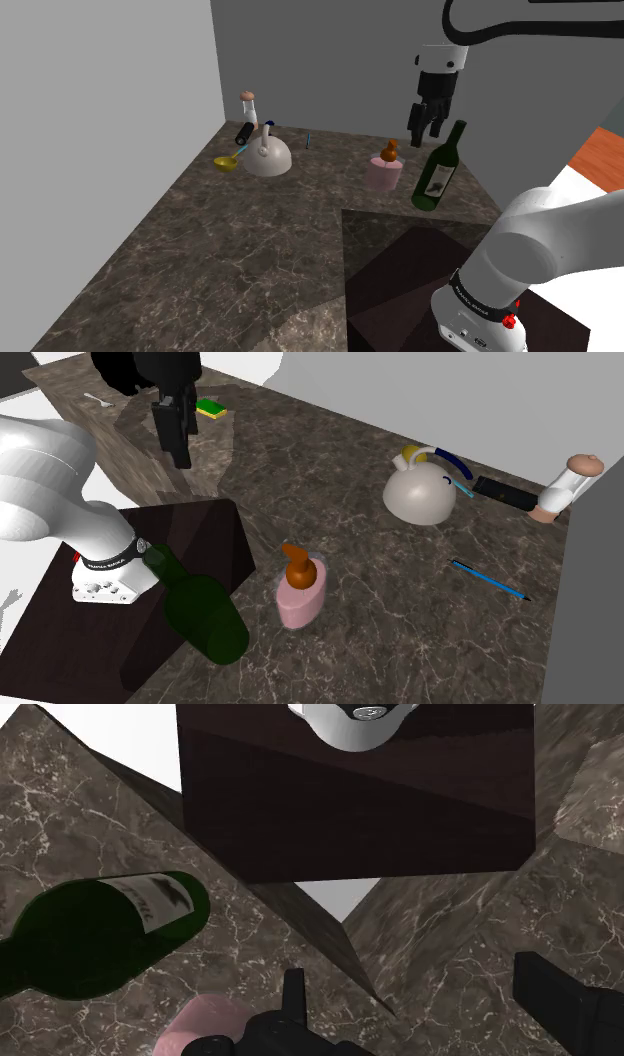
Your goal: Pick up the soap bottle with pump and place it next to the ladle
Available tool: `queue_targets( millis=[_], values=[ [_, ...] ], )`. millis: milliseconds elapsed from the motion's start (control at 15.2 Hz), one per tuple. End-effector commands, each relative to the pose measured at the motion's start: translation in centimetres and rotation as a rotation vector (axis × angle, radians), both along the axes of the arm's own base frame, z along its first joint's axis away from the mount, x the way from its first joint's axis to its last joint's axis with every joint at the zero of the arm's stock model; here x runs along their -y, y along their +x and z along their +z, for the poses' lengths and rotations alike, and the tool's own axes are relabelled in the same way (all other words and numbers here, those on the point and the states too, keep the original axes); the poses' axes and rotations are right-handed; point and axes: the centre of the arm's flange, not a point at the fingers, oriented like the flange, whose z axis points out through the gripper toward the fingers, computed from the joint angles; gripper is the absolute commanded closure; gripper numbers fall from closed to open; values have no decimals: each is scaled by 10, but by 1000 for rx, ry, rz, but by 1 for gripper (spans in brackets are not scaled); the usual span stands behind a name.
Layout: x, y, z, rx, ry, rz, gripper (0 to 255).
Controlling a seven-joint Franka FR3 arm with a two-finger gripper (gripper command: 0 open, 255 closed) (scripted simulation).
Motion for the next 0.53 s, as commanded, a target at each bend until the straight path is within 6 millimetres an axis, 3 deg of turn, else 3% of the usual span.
queue_targets(
  millis=[0,462],
  values=[
    [0,0,0,0,0,0,0],
    [62,19,-58,56,4,157,0]
  ],
)
